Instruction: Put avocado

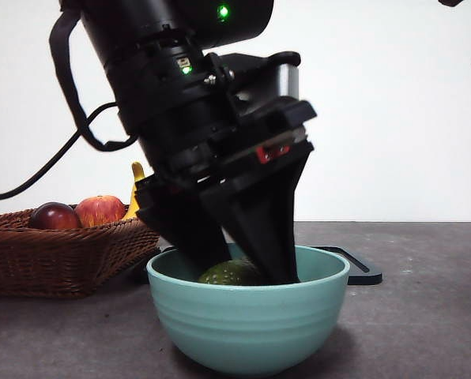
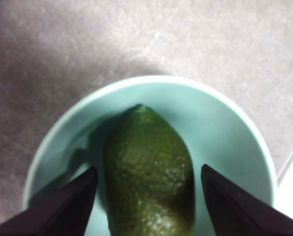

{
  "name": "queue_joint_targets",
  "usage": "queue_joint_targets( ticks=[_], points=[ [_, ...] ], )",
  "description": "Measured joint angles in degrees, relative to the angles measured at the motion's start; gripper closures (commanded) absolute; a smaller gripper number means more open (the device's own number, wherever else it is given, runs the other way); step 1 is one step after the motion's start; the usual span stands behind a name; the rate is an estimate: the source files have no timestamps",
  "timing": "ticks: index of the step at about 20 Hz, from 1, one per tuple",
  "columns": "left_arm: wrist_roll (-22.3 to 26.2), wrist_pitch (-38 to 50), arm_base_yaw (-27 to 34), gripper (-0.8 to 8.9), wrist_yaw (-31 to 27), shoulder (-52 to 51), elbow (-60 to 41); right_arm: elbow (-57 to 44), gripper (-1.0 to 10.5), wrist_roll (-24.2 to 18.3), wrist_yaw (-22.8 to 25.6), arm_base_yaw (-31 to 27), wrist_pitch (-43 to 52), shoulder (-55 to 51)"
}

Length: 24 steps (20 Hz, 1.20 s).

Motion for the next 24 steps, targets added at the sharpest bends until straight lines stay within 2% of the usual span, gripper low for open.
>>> queue_joint_targets(
  ticks=[5, 11, 17, 20, 24],
  points=[
    [-0.22, 0.07, 1.90, 4.71, 0.02, -6.93, 4.00, 0.00, 5.8, 0.00, 0.00, 0.00, -0.02, 0.00],
    [-1.55, -2.16, 13.22, 4.71, 0.02, -20.22, 5.38, 0.00, 5.8, 0.00, 0.00, 0.00, 0.00, 0.00],
    [-1.70, -7.17, 25.75, 4.71, 7.78, -29.68, 4.59, 0.00, 5.8, 0.00, 0.00, 0.00, 0.44, 0.00],
    [-1.70, -9.46, 28.39, 4.71, 11.56, -33.51, 0.07, 0.00, 5.8, 0.17, 0.00, 0.00, 1.64, 0.15],
    [-1.70, -12.33, 28.72, 4.71, 18.14, -37.92, -8.68, 0.00, 5.8, 0.68, 0.00, 0.00, 3.17, 3.08]
  ],
)
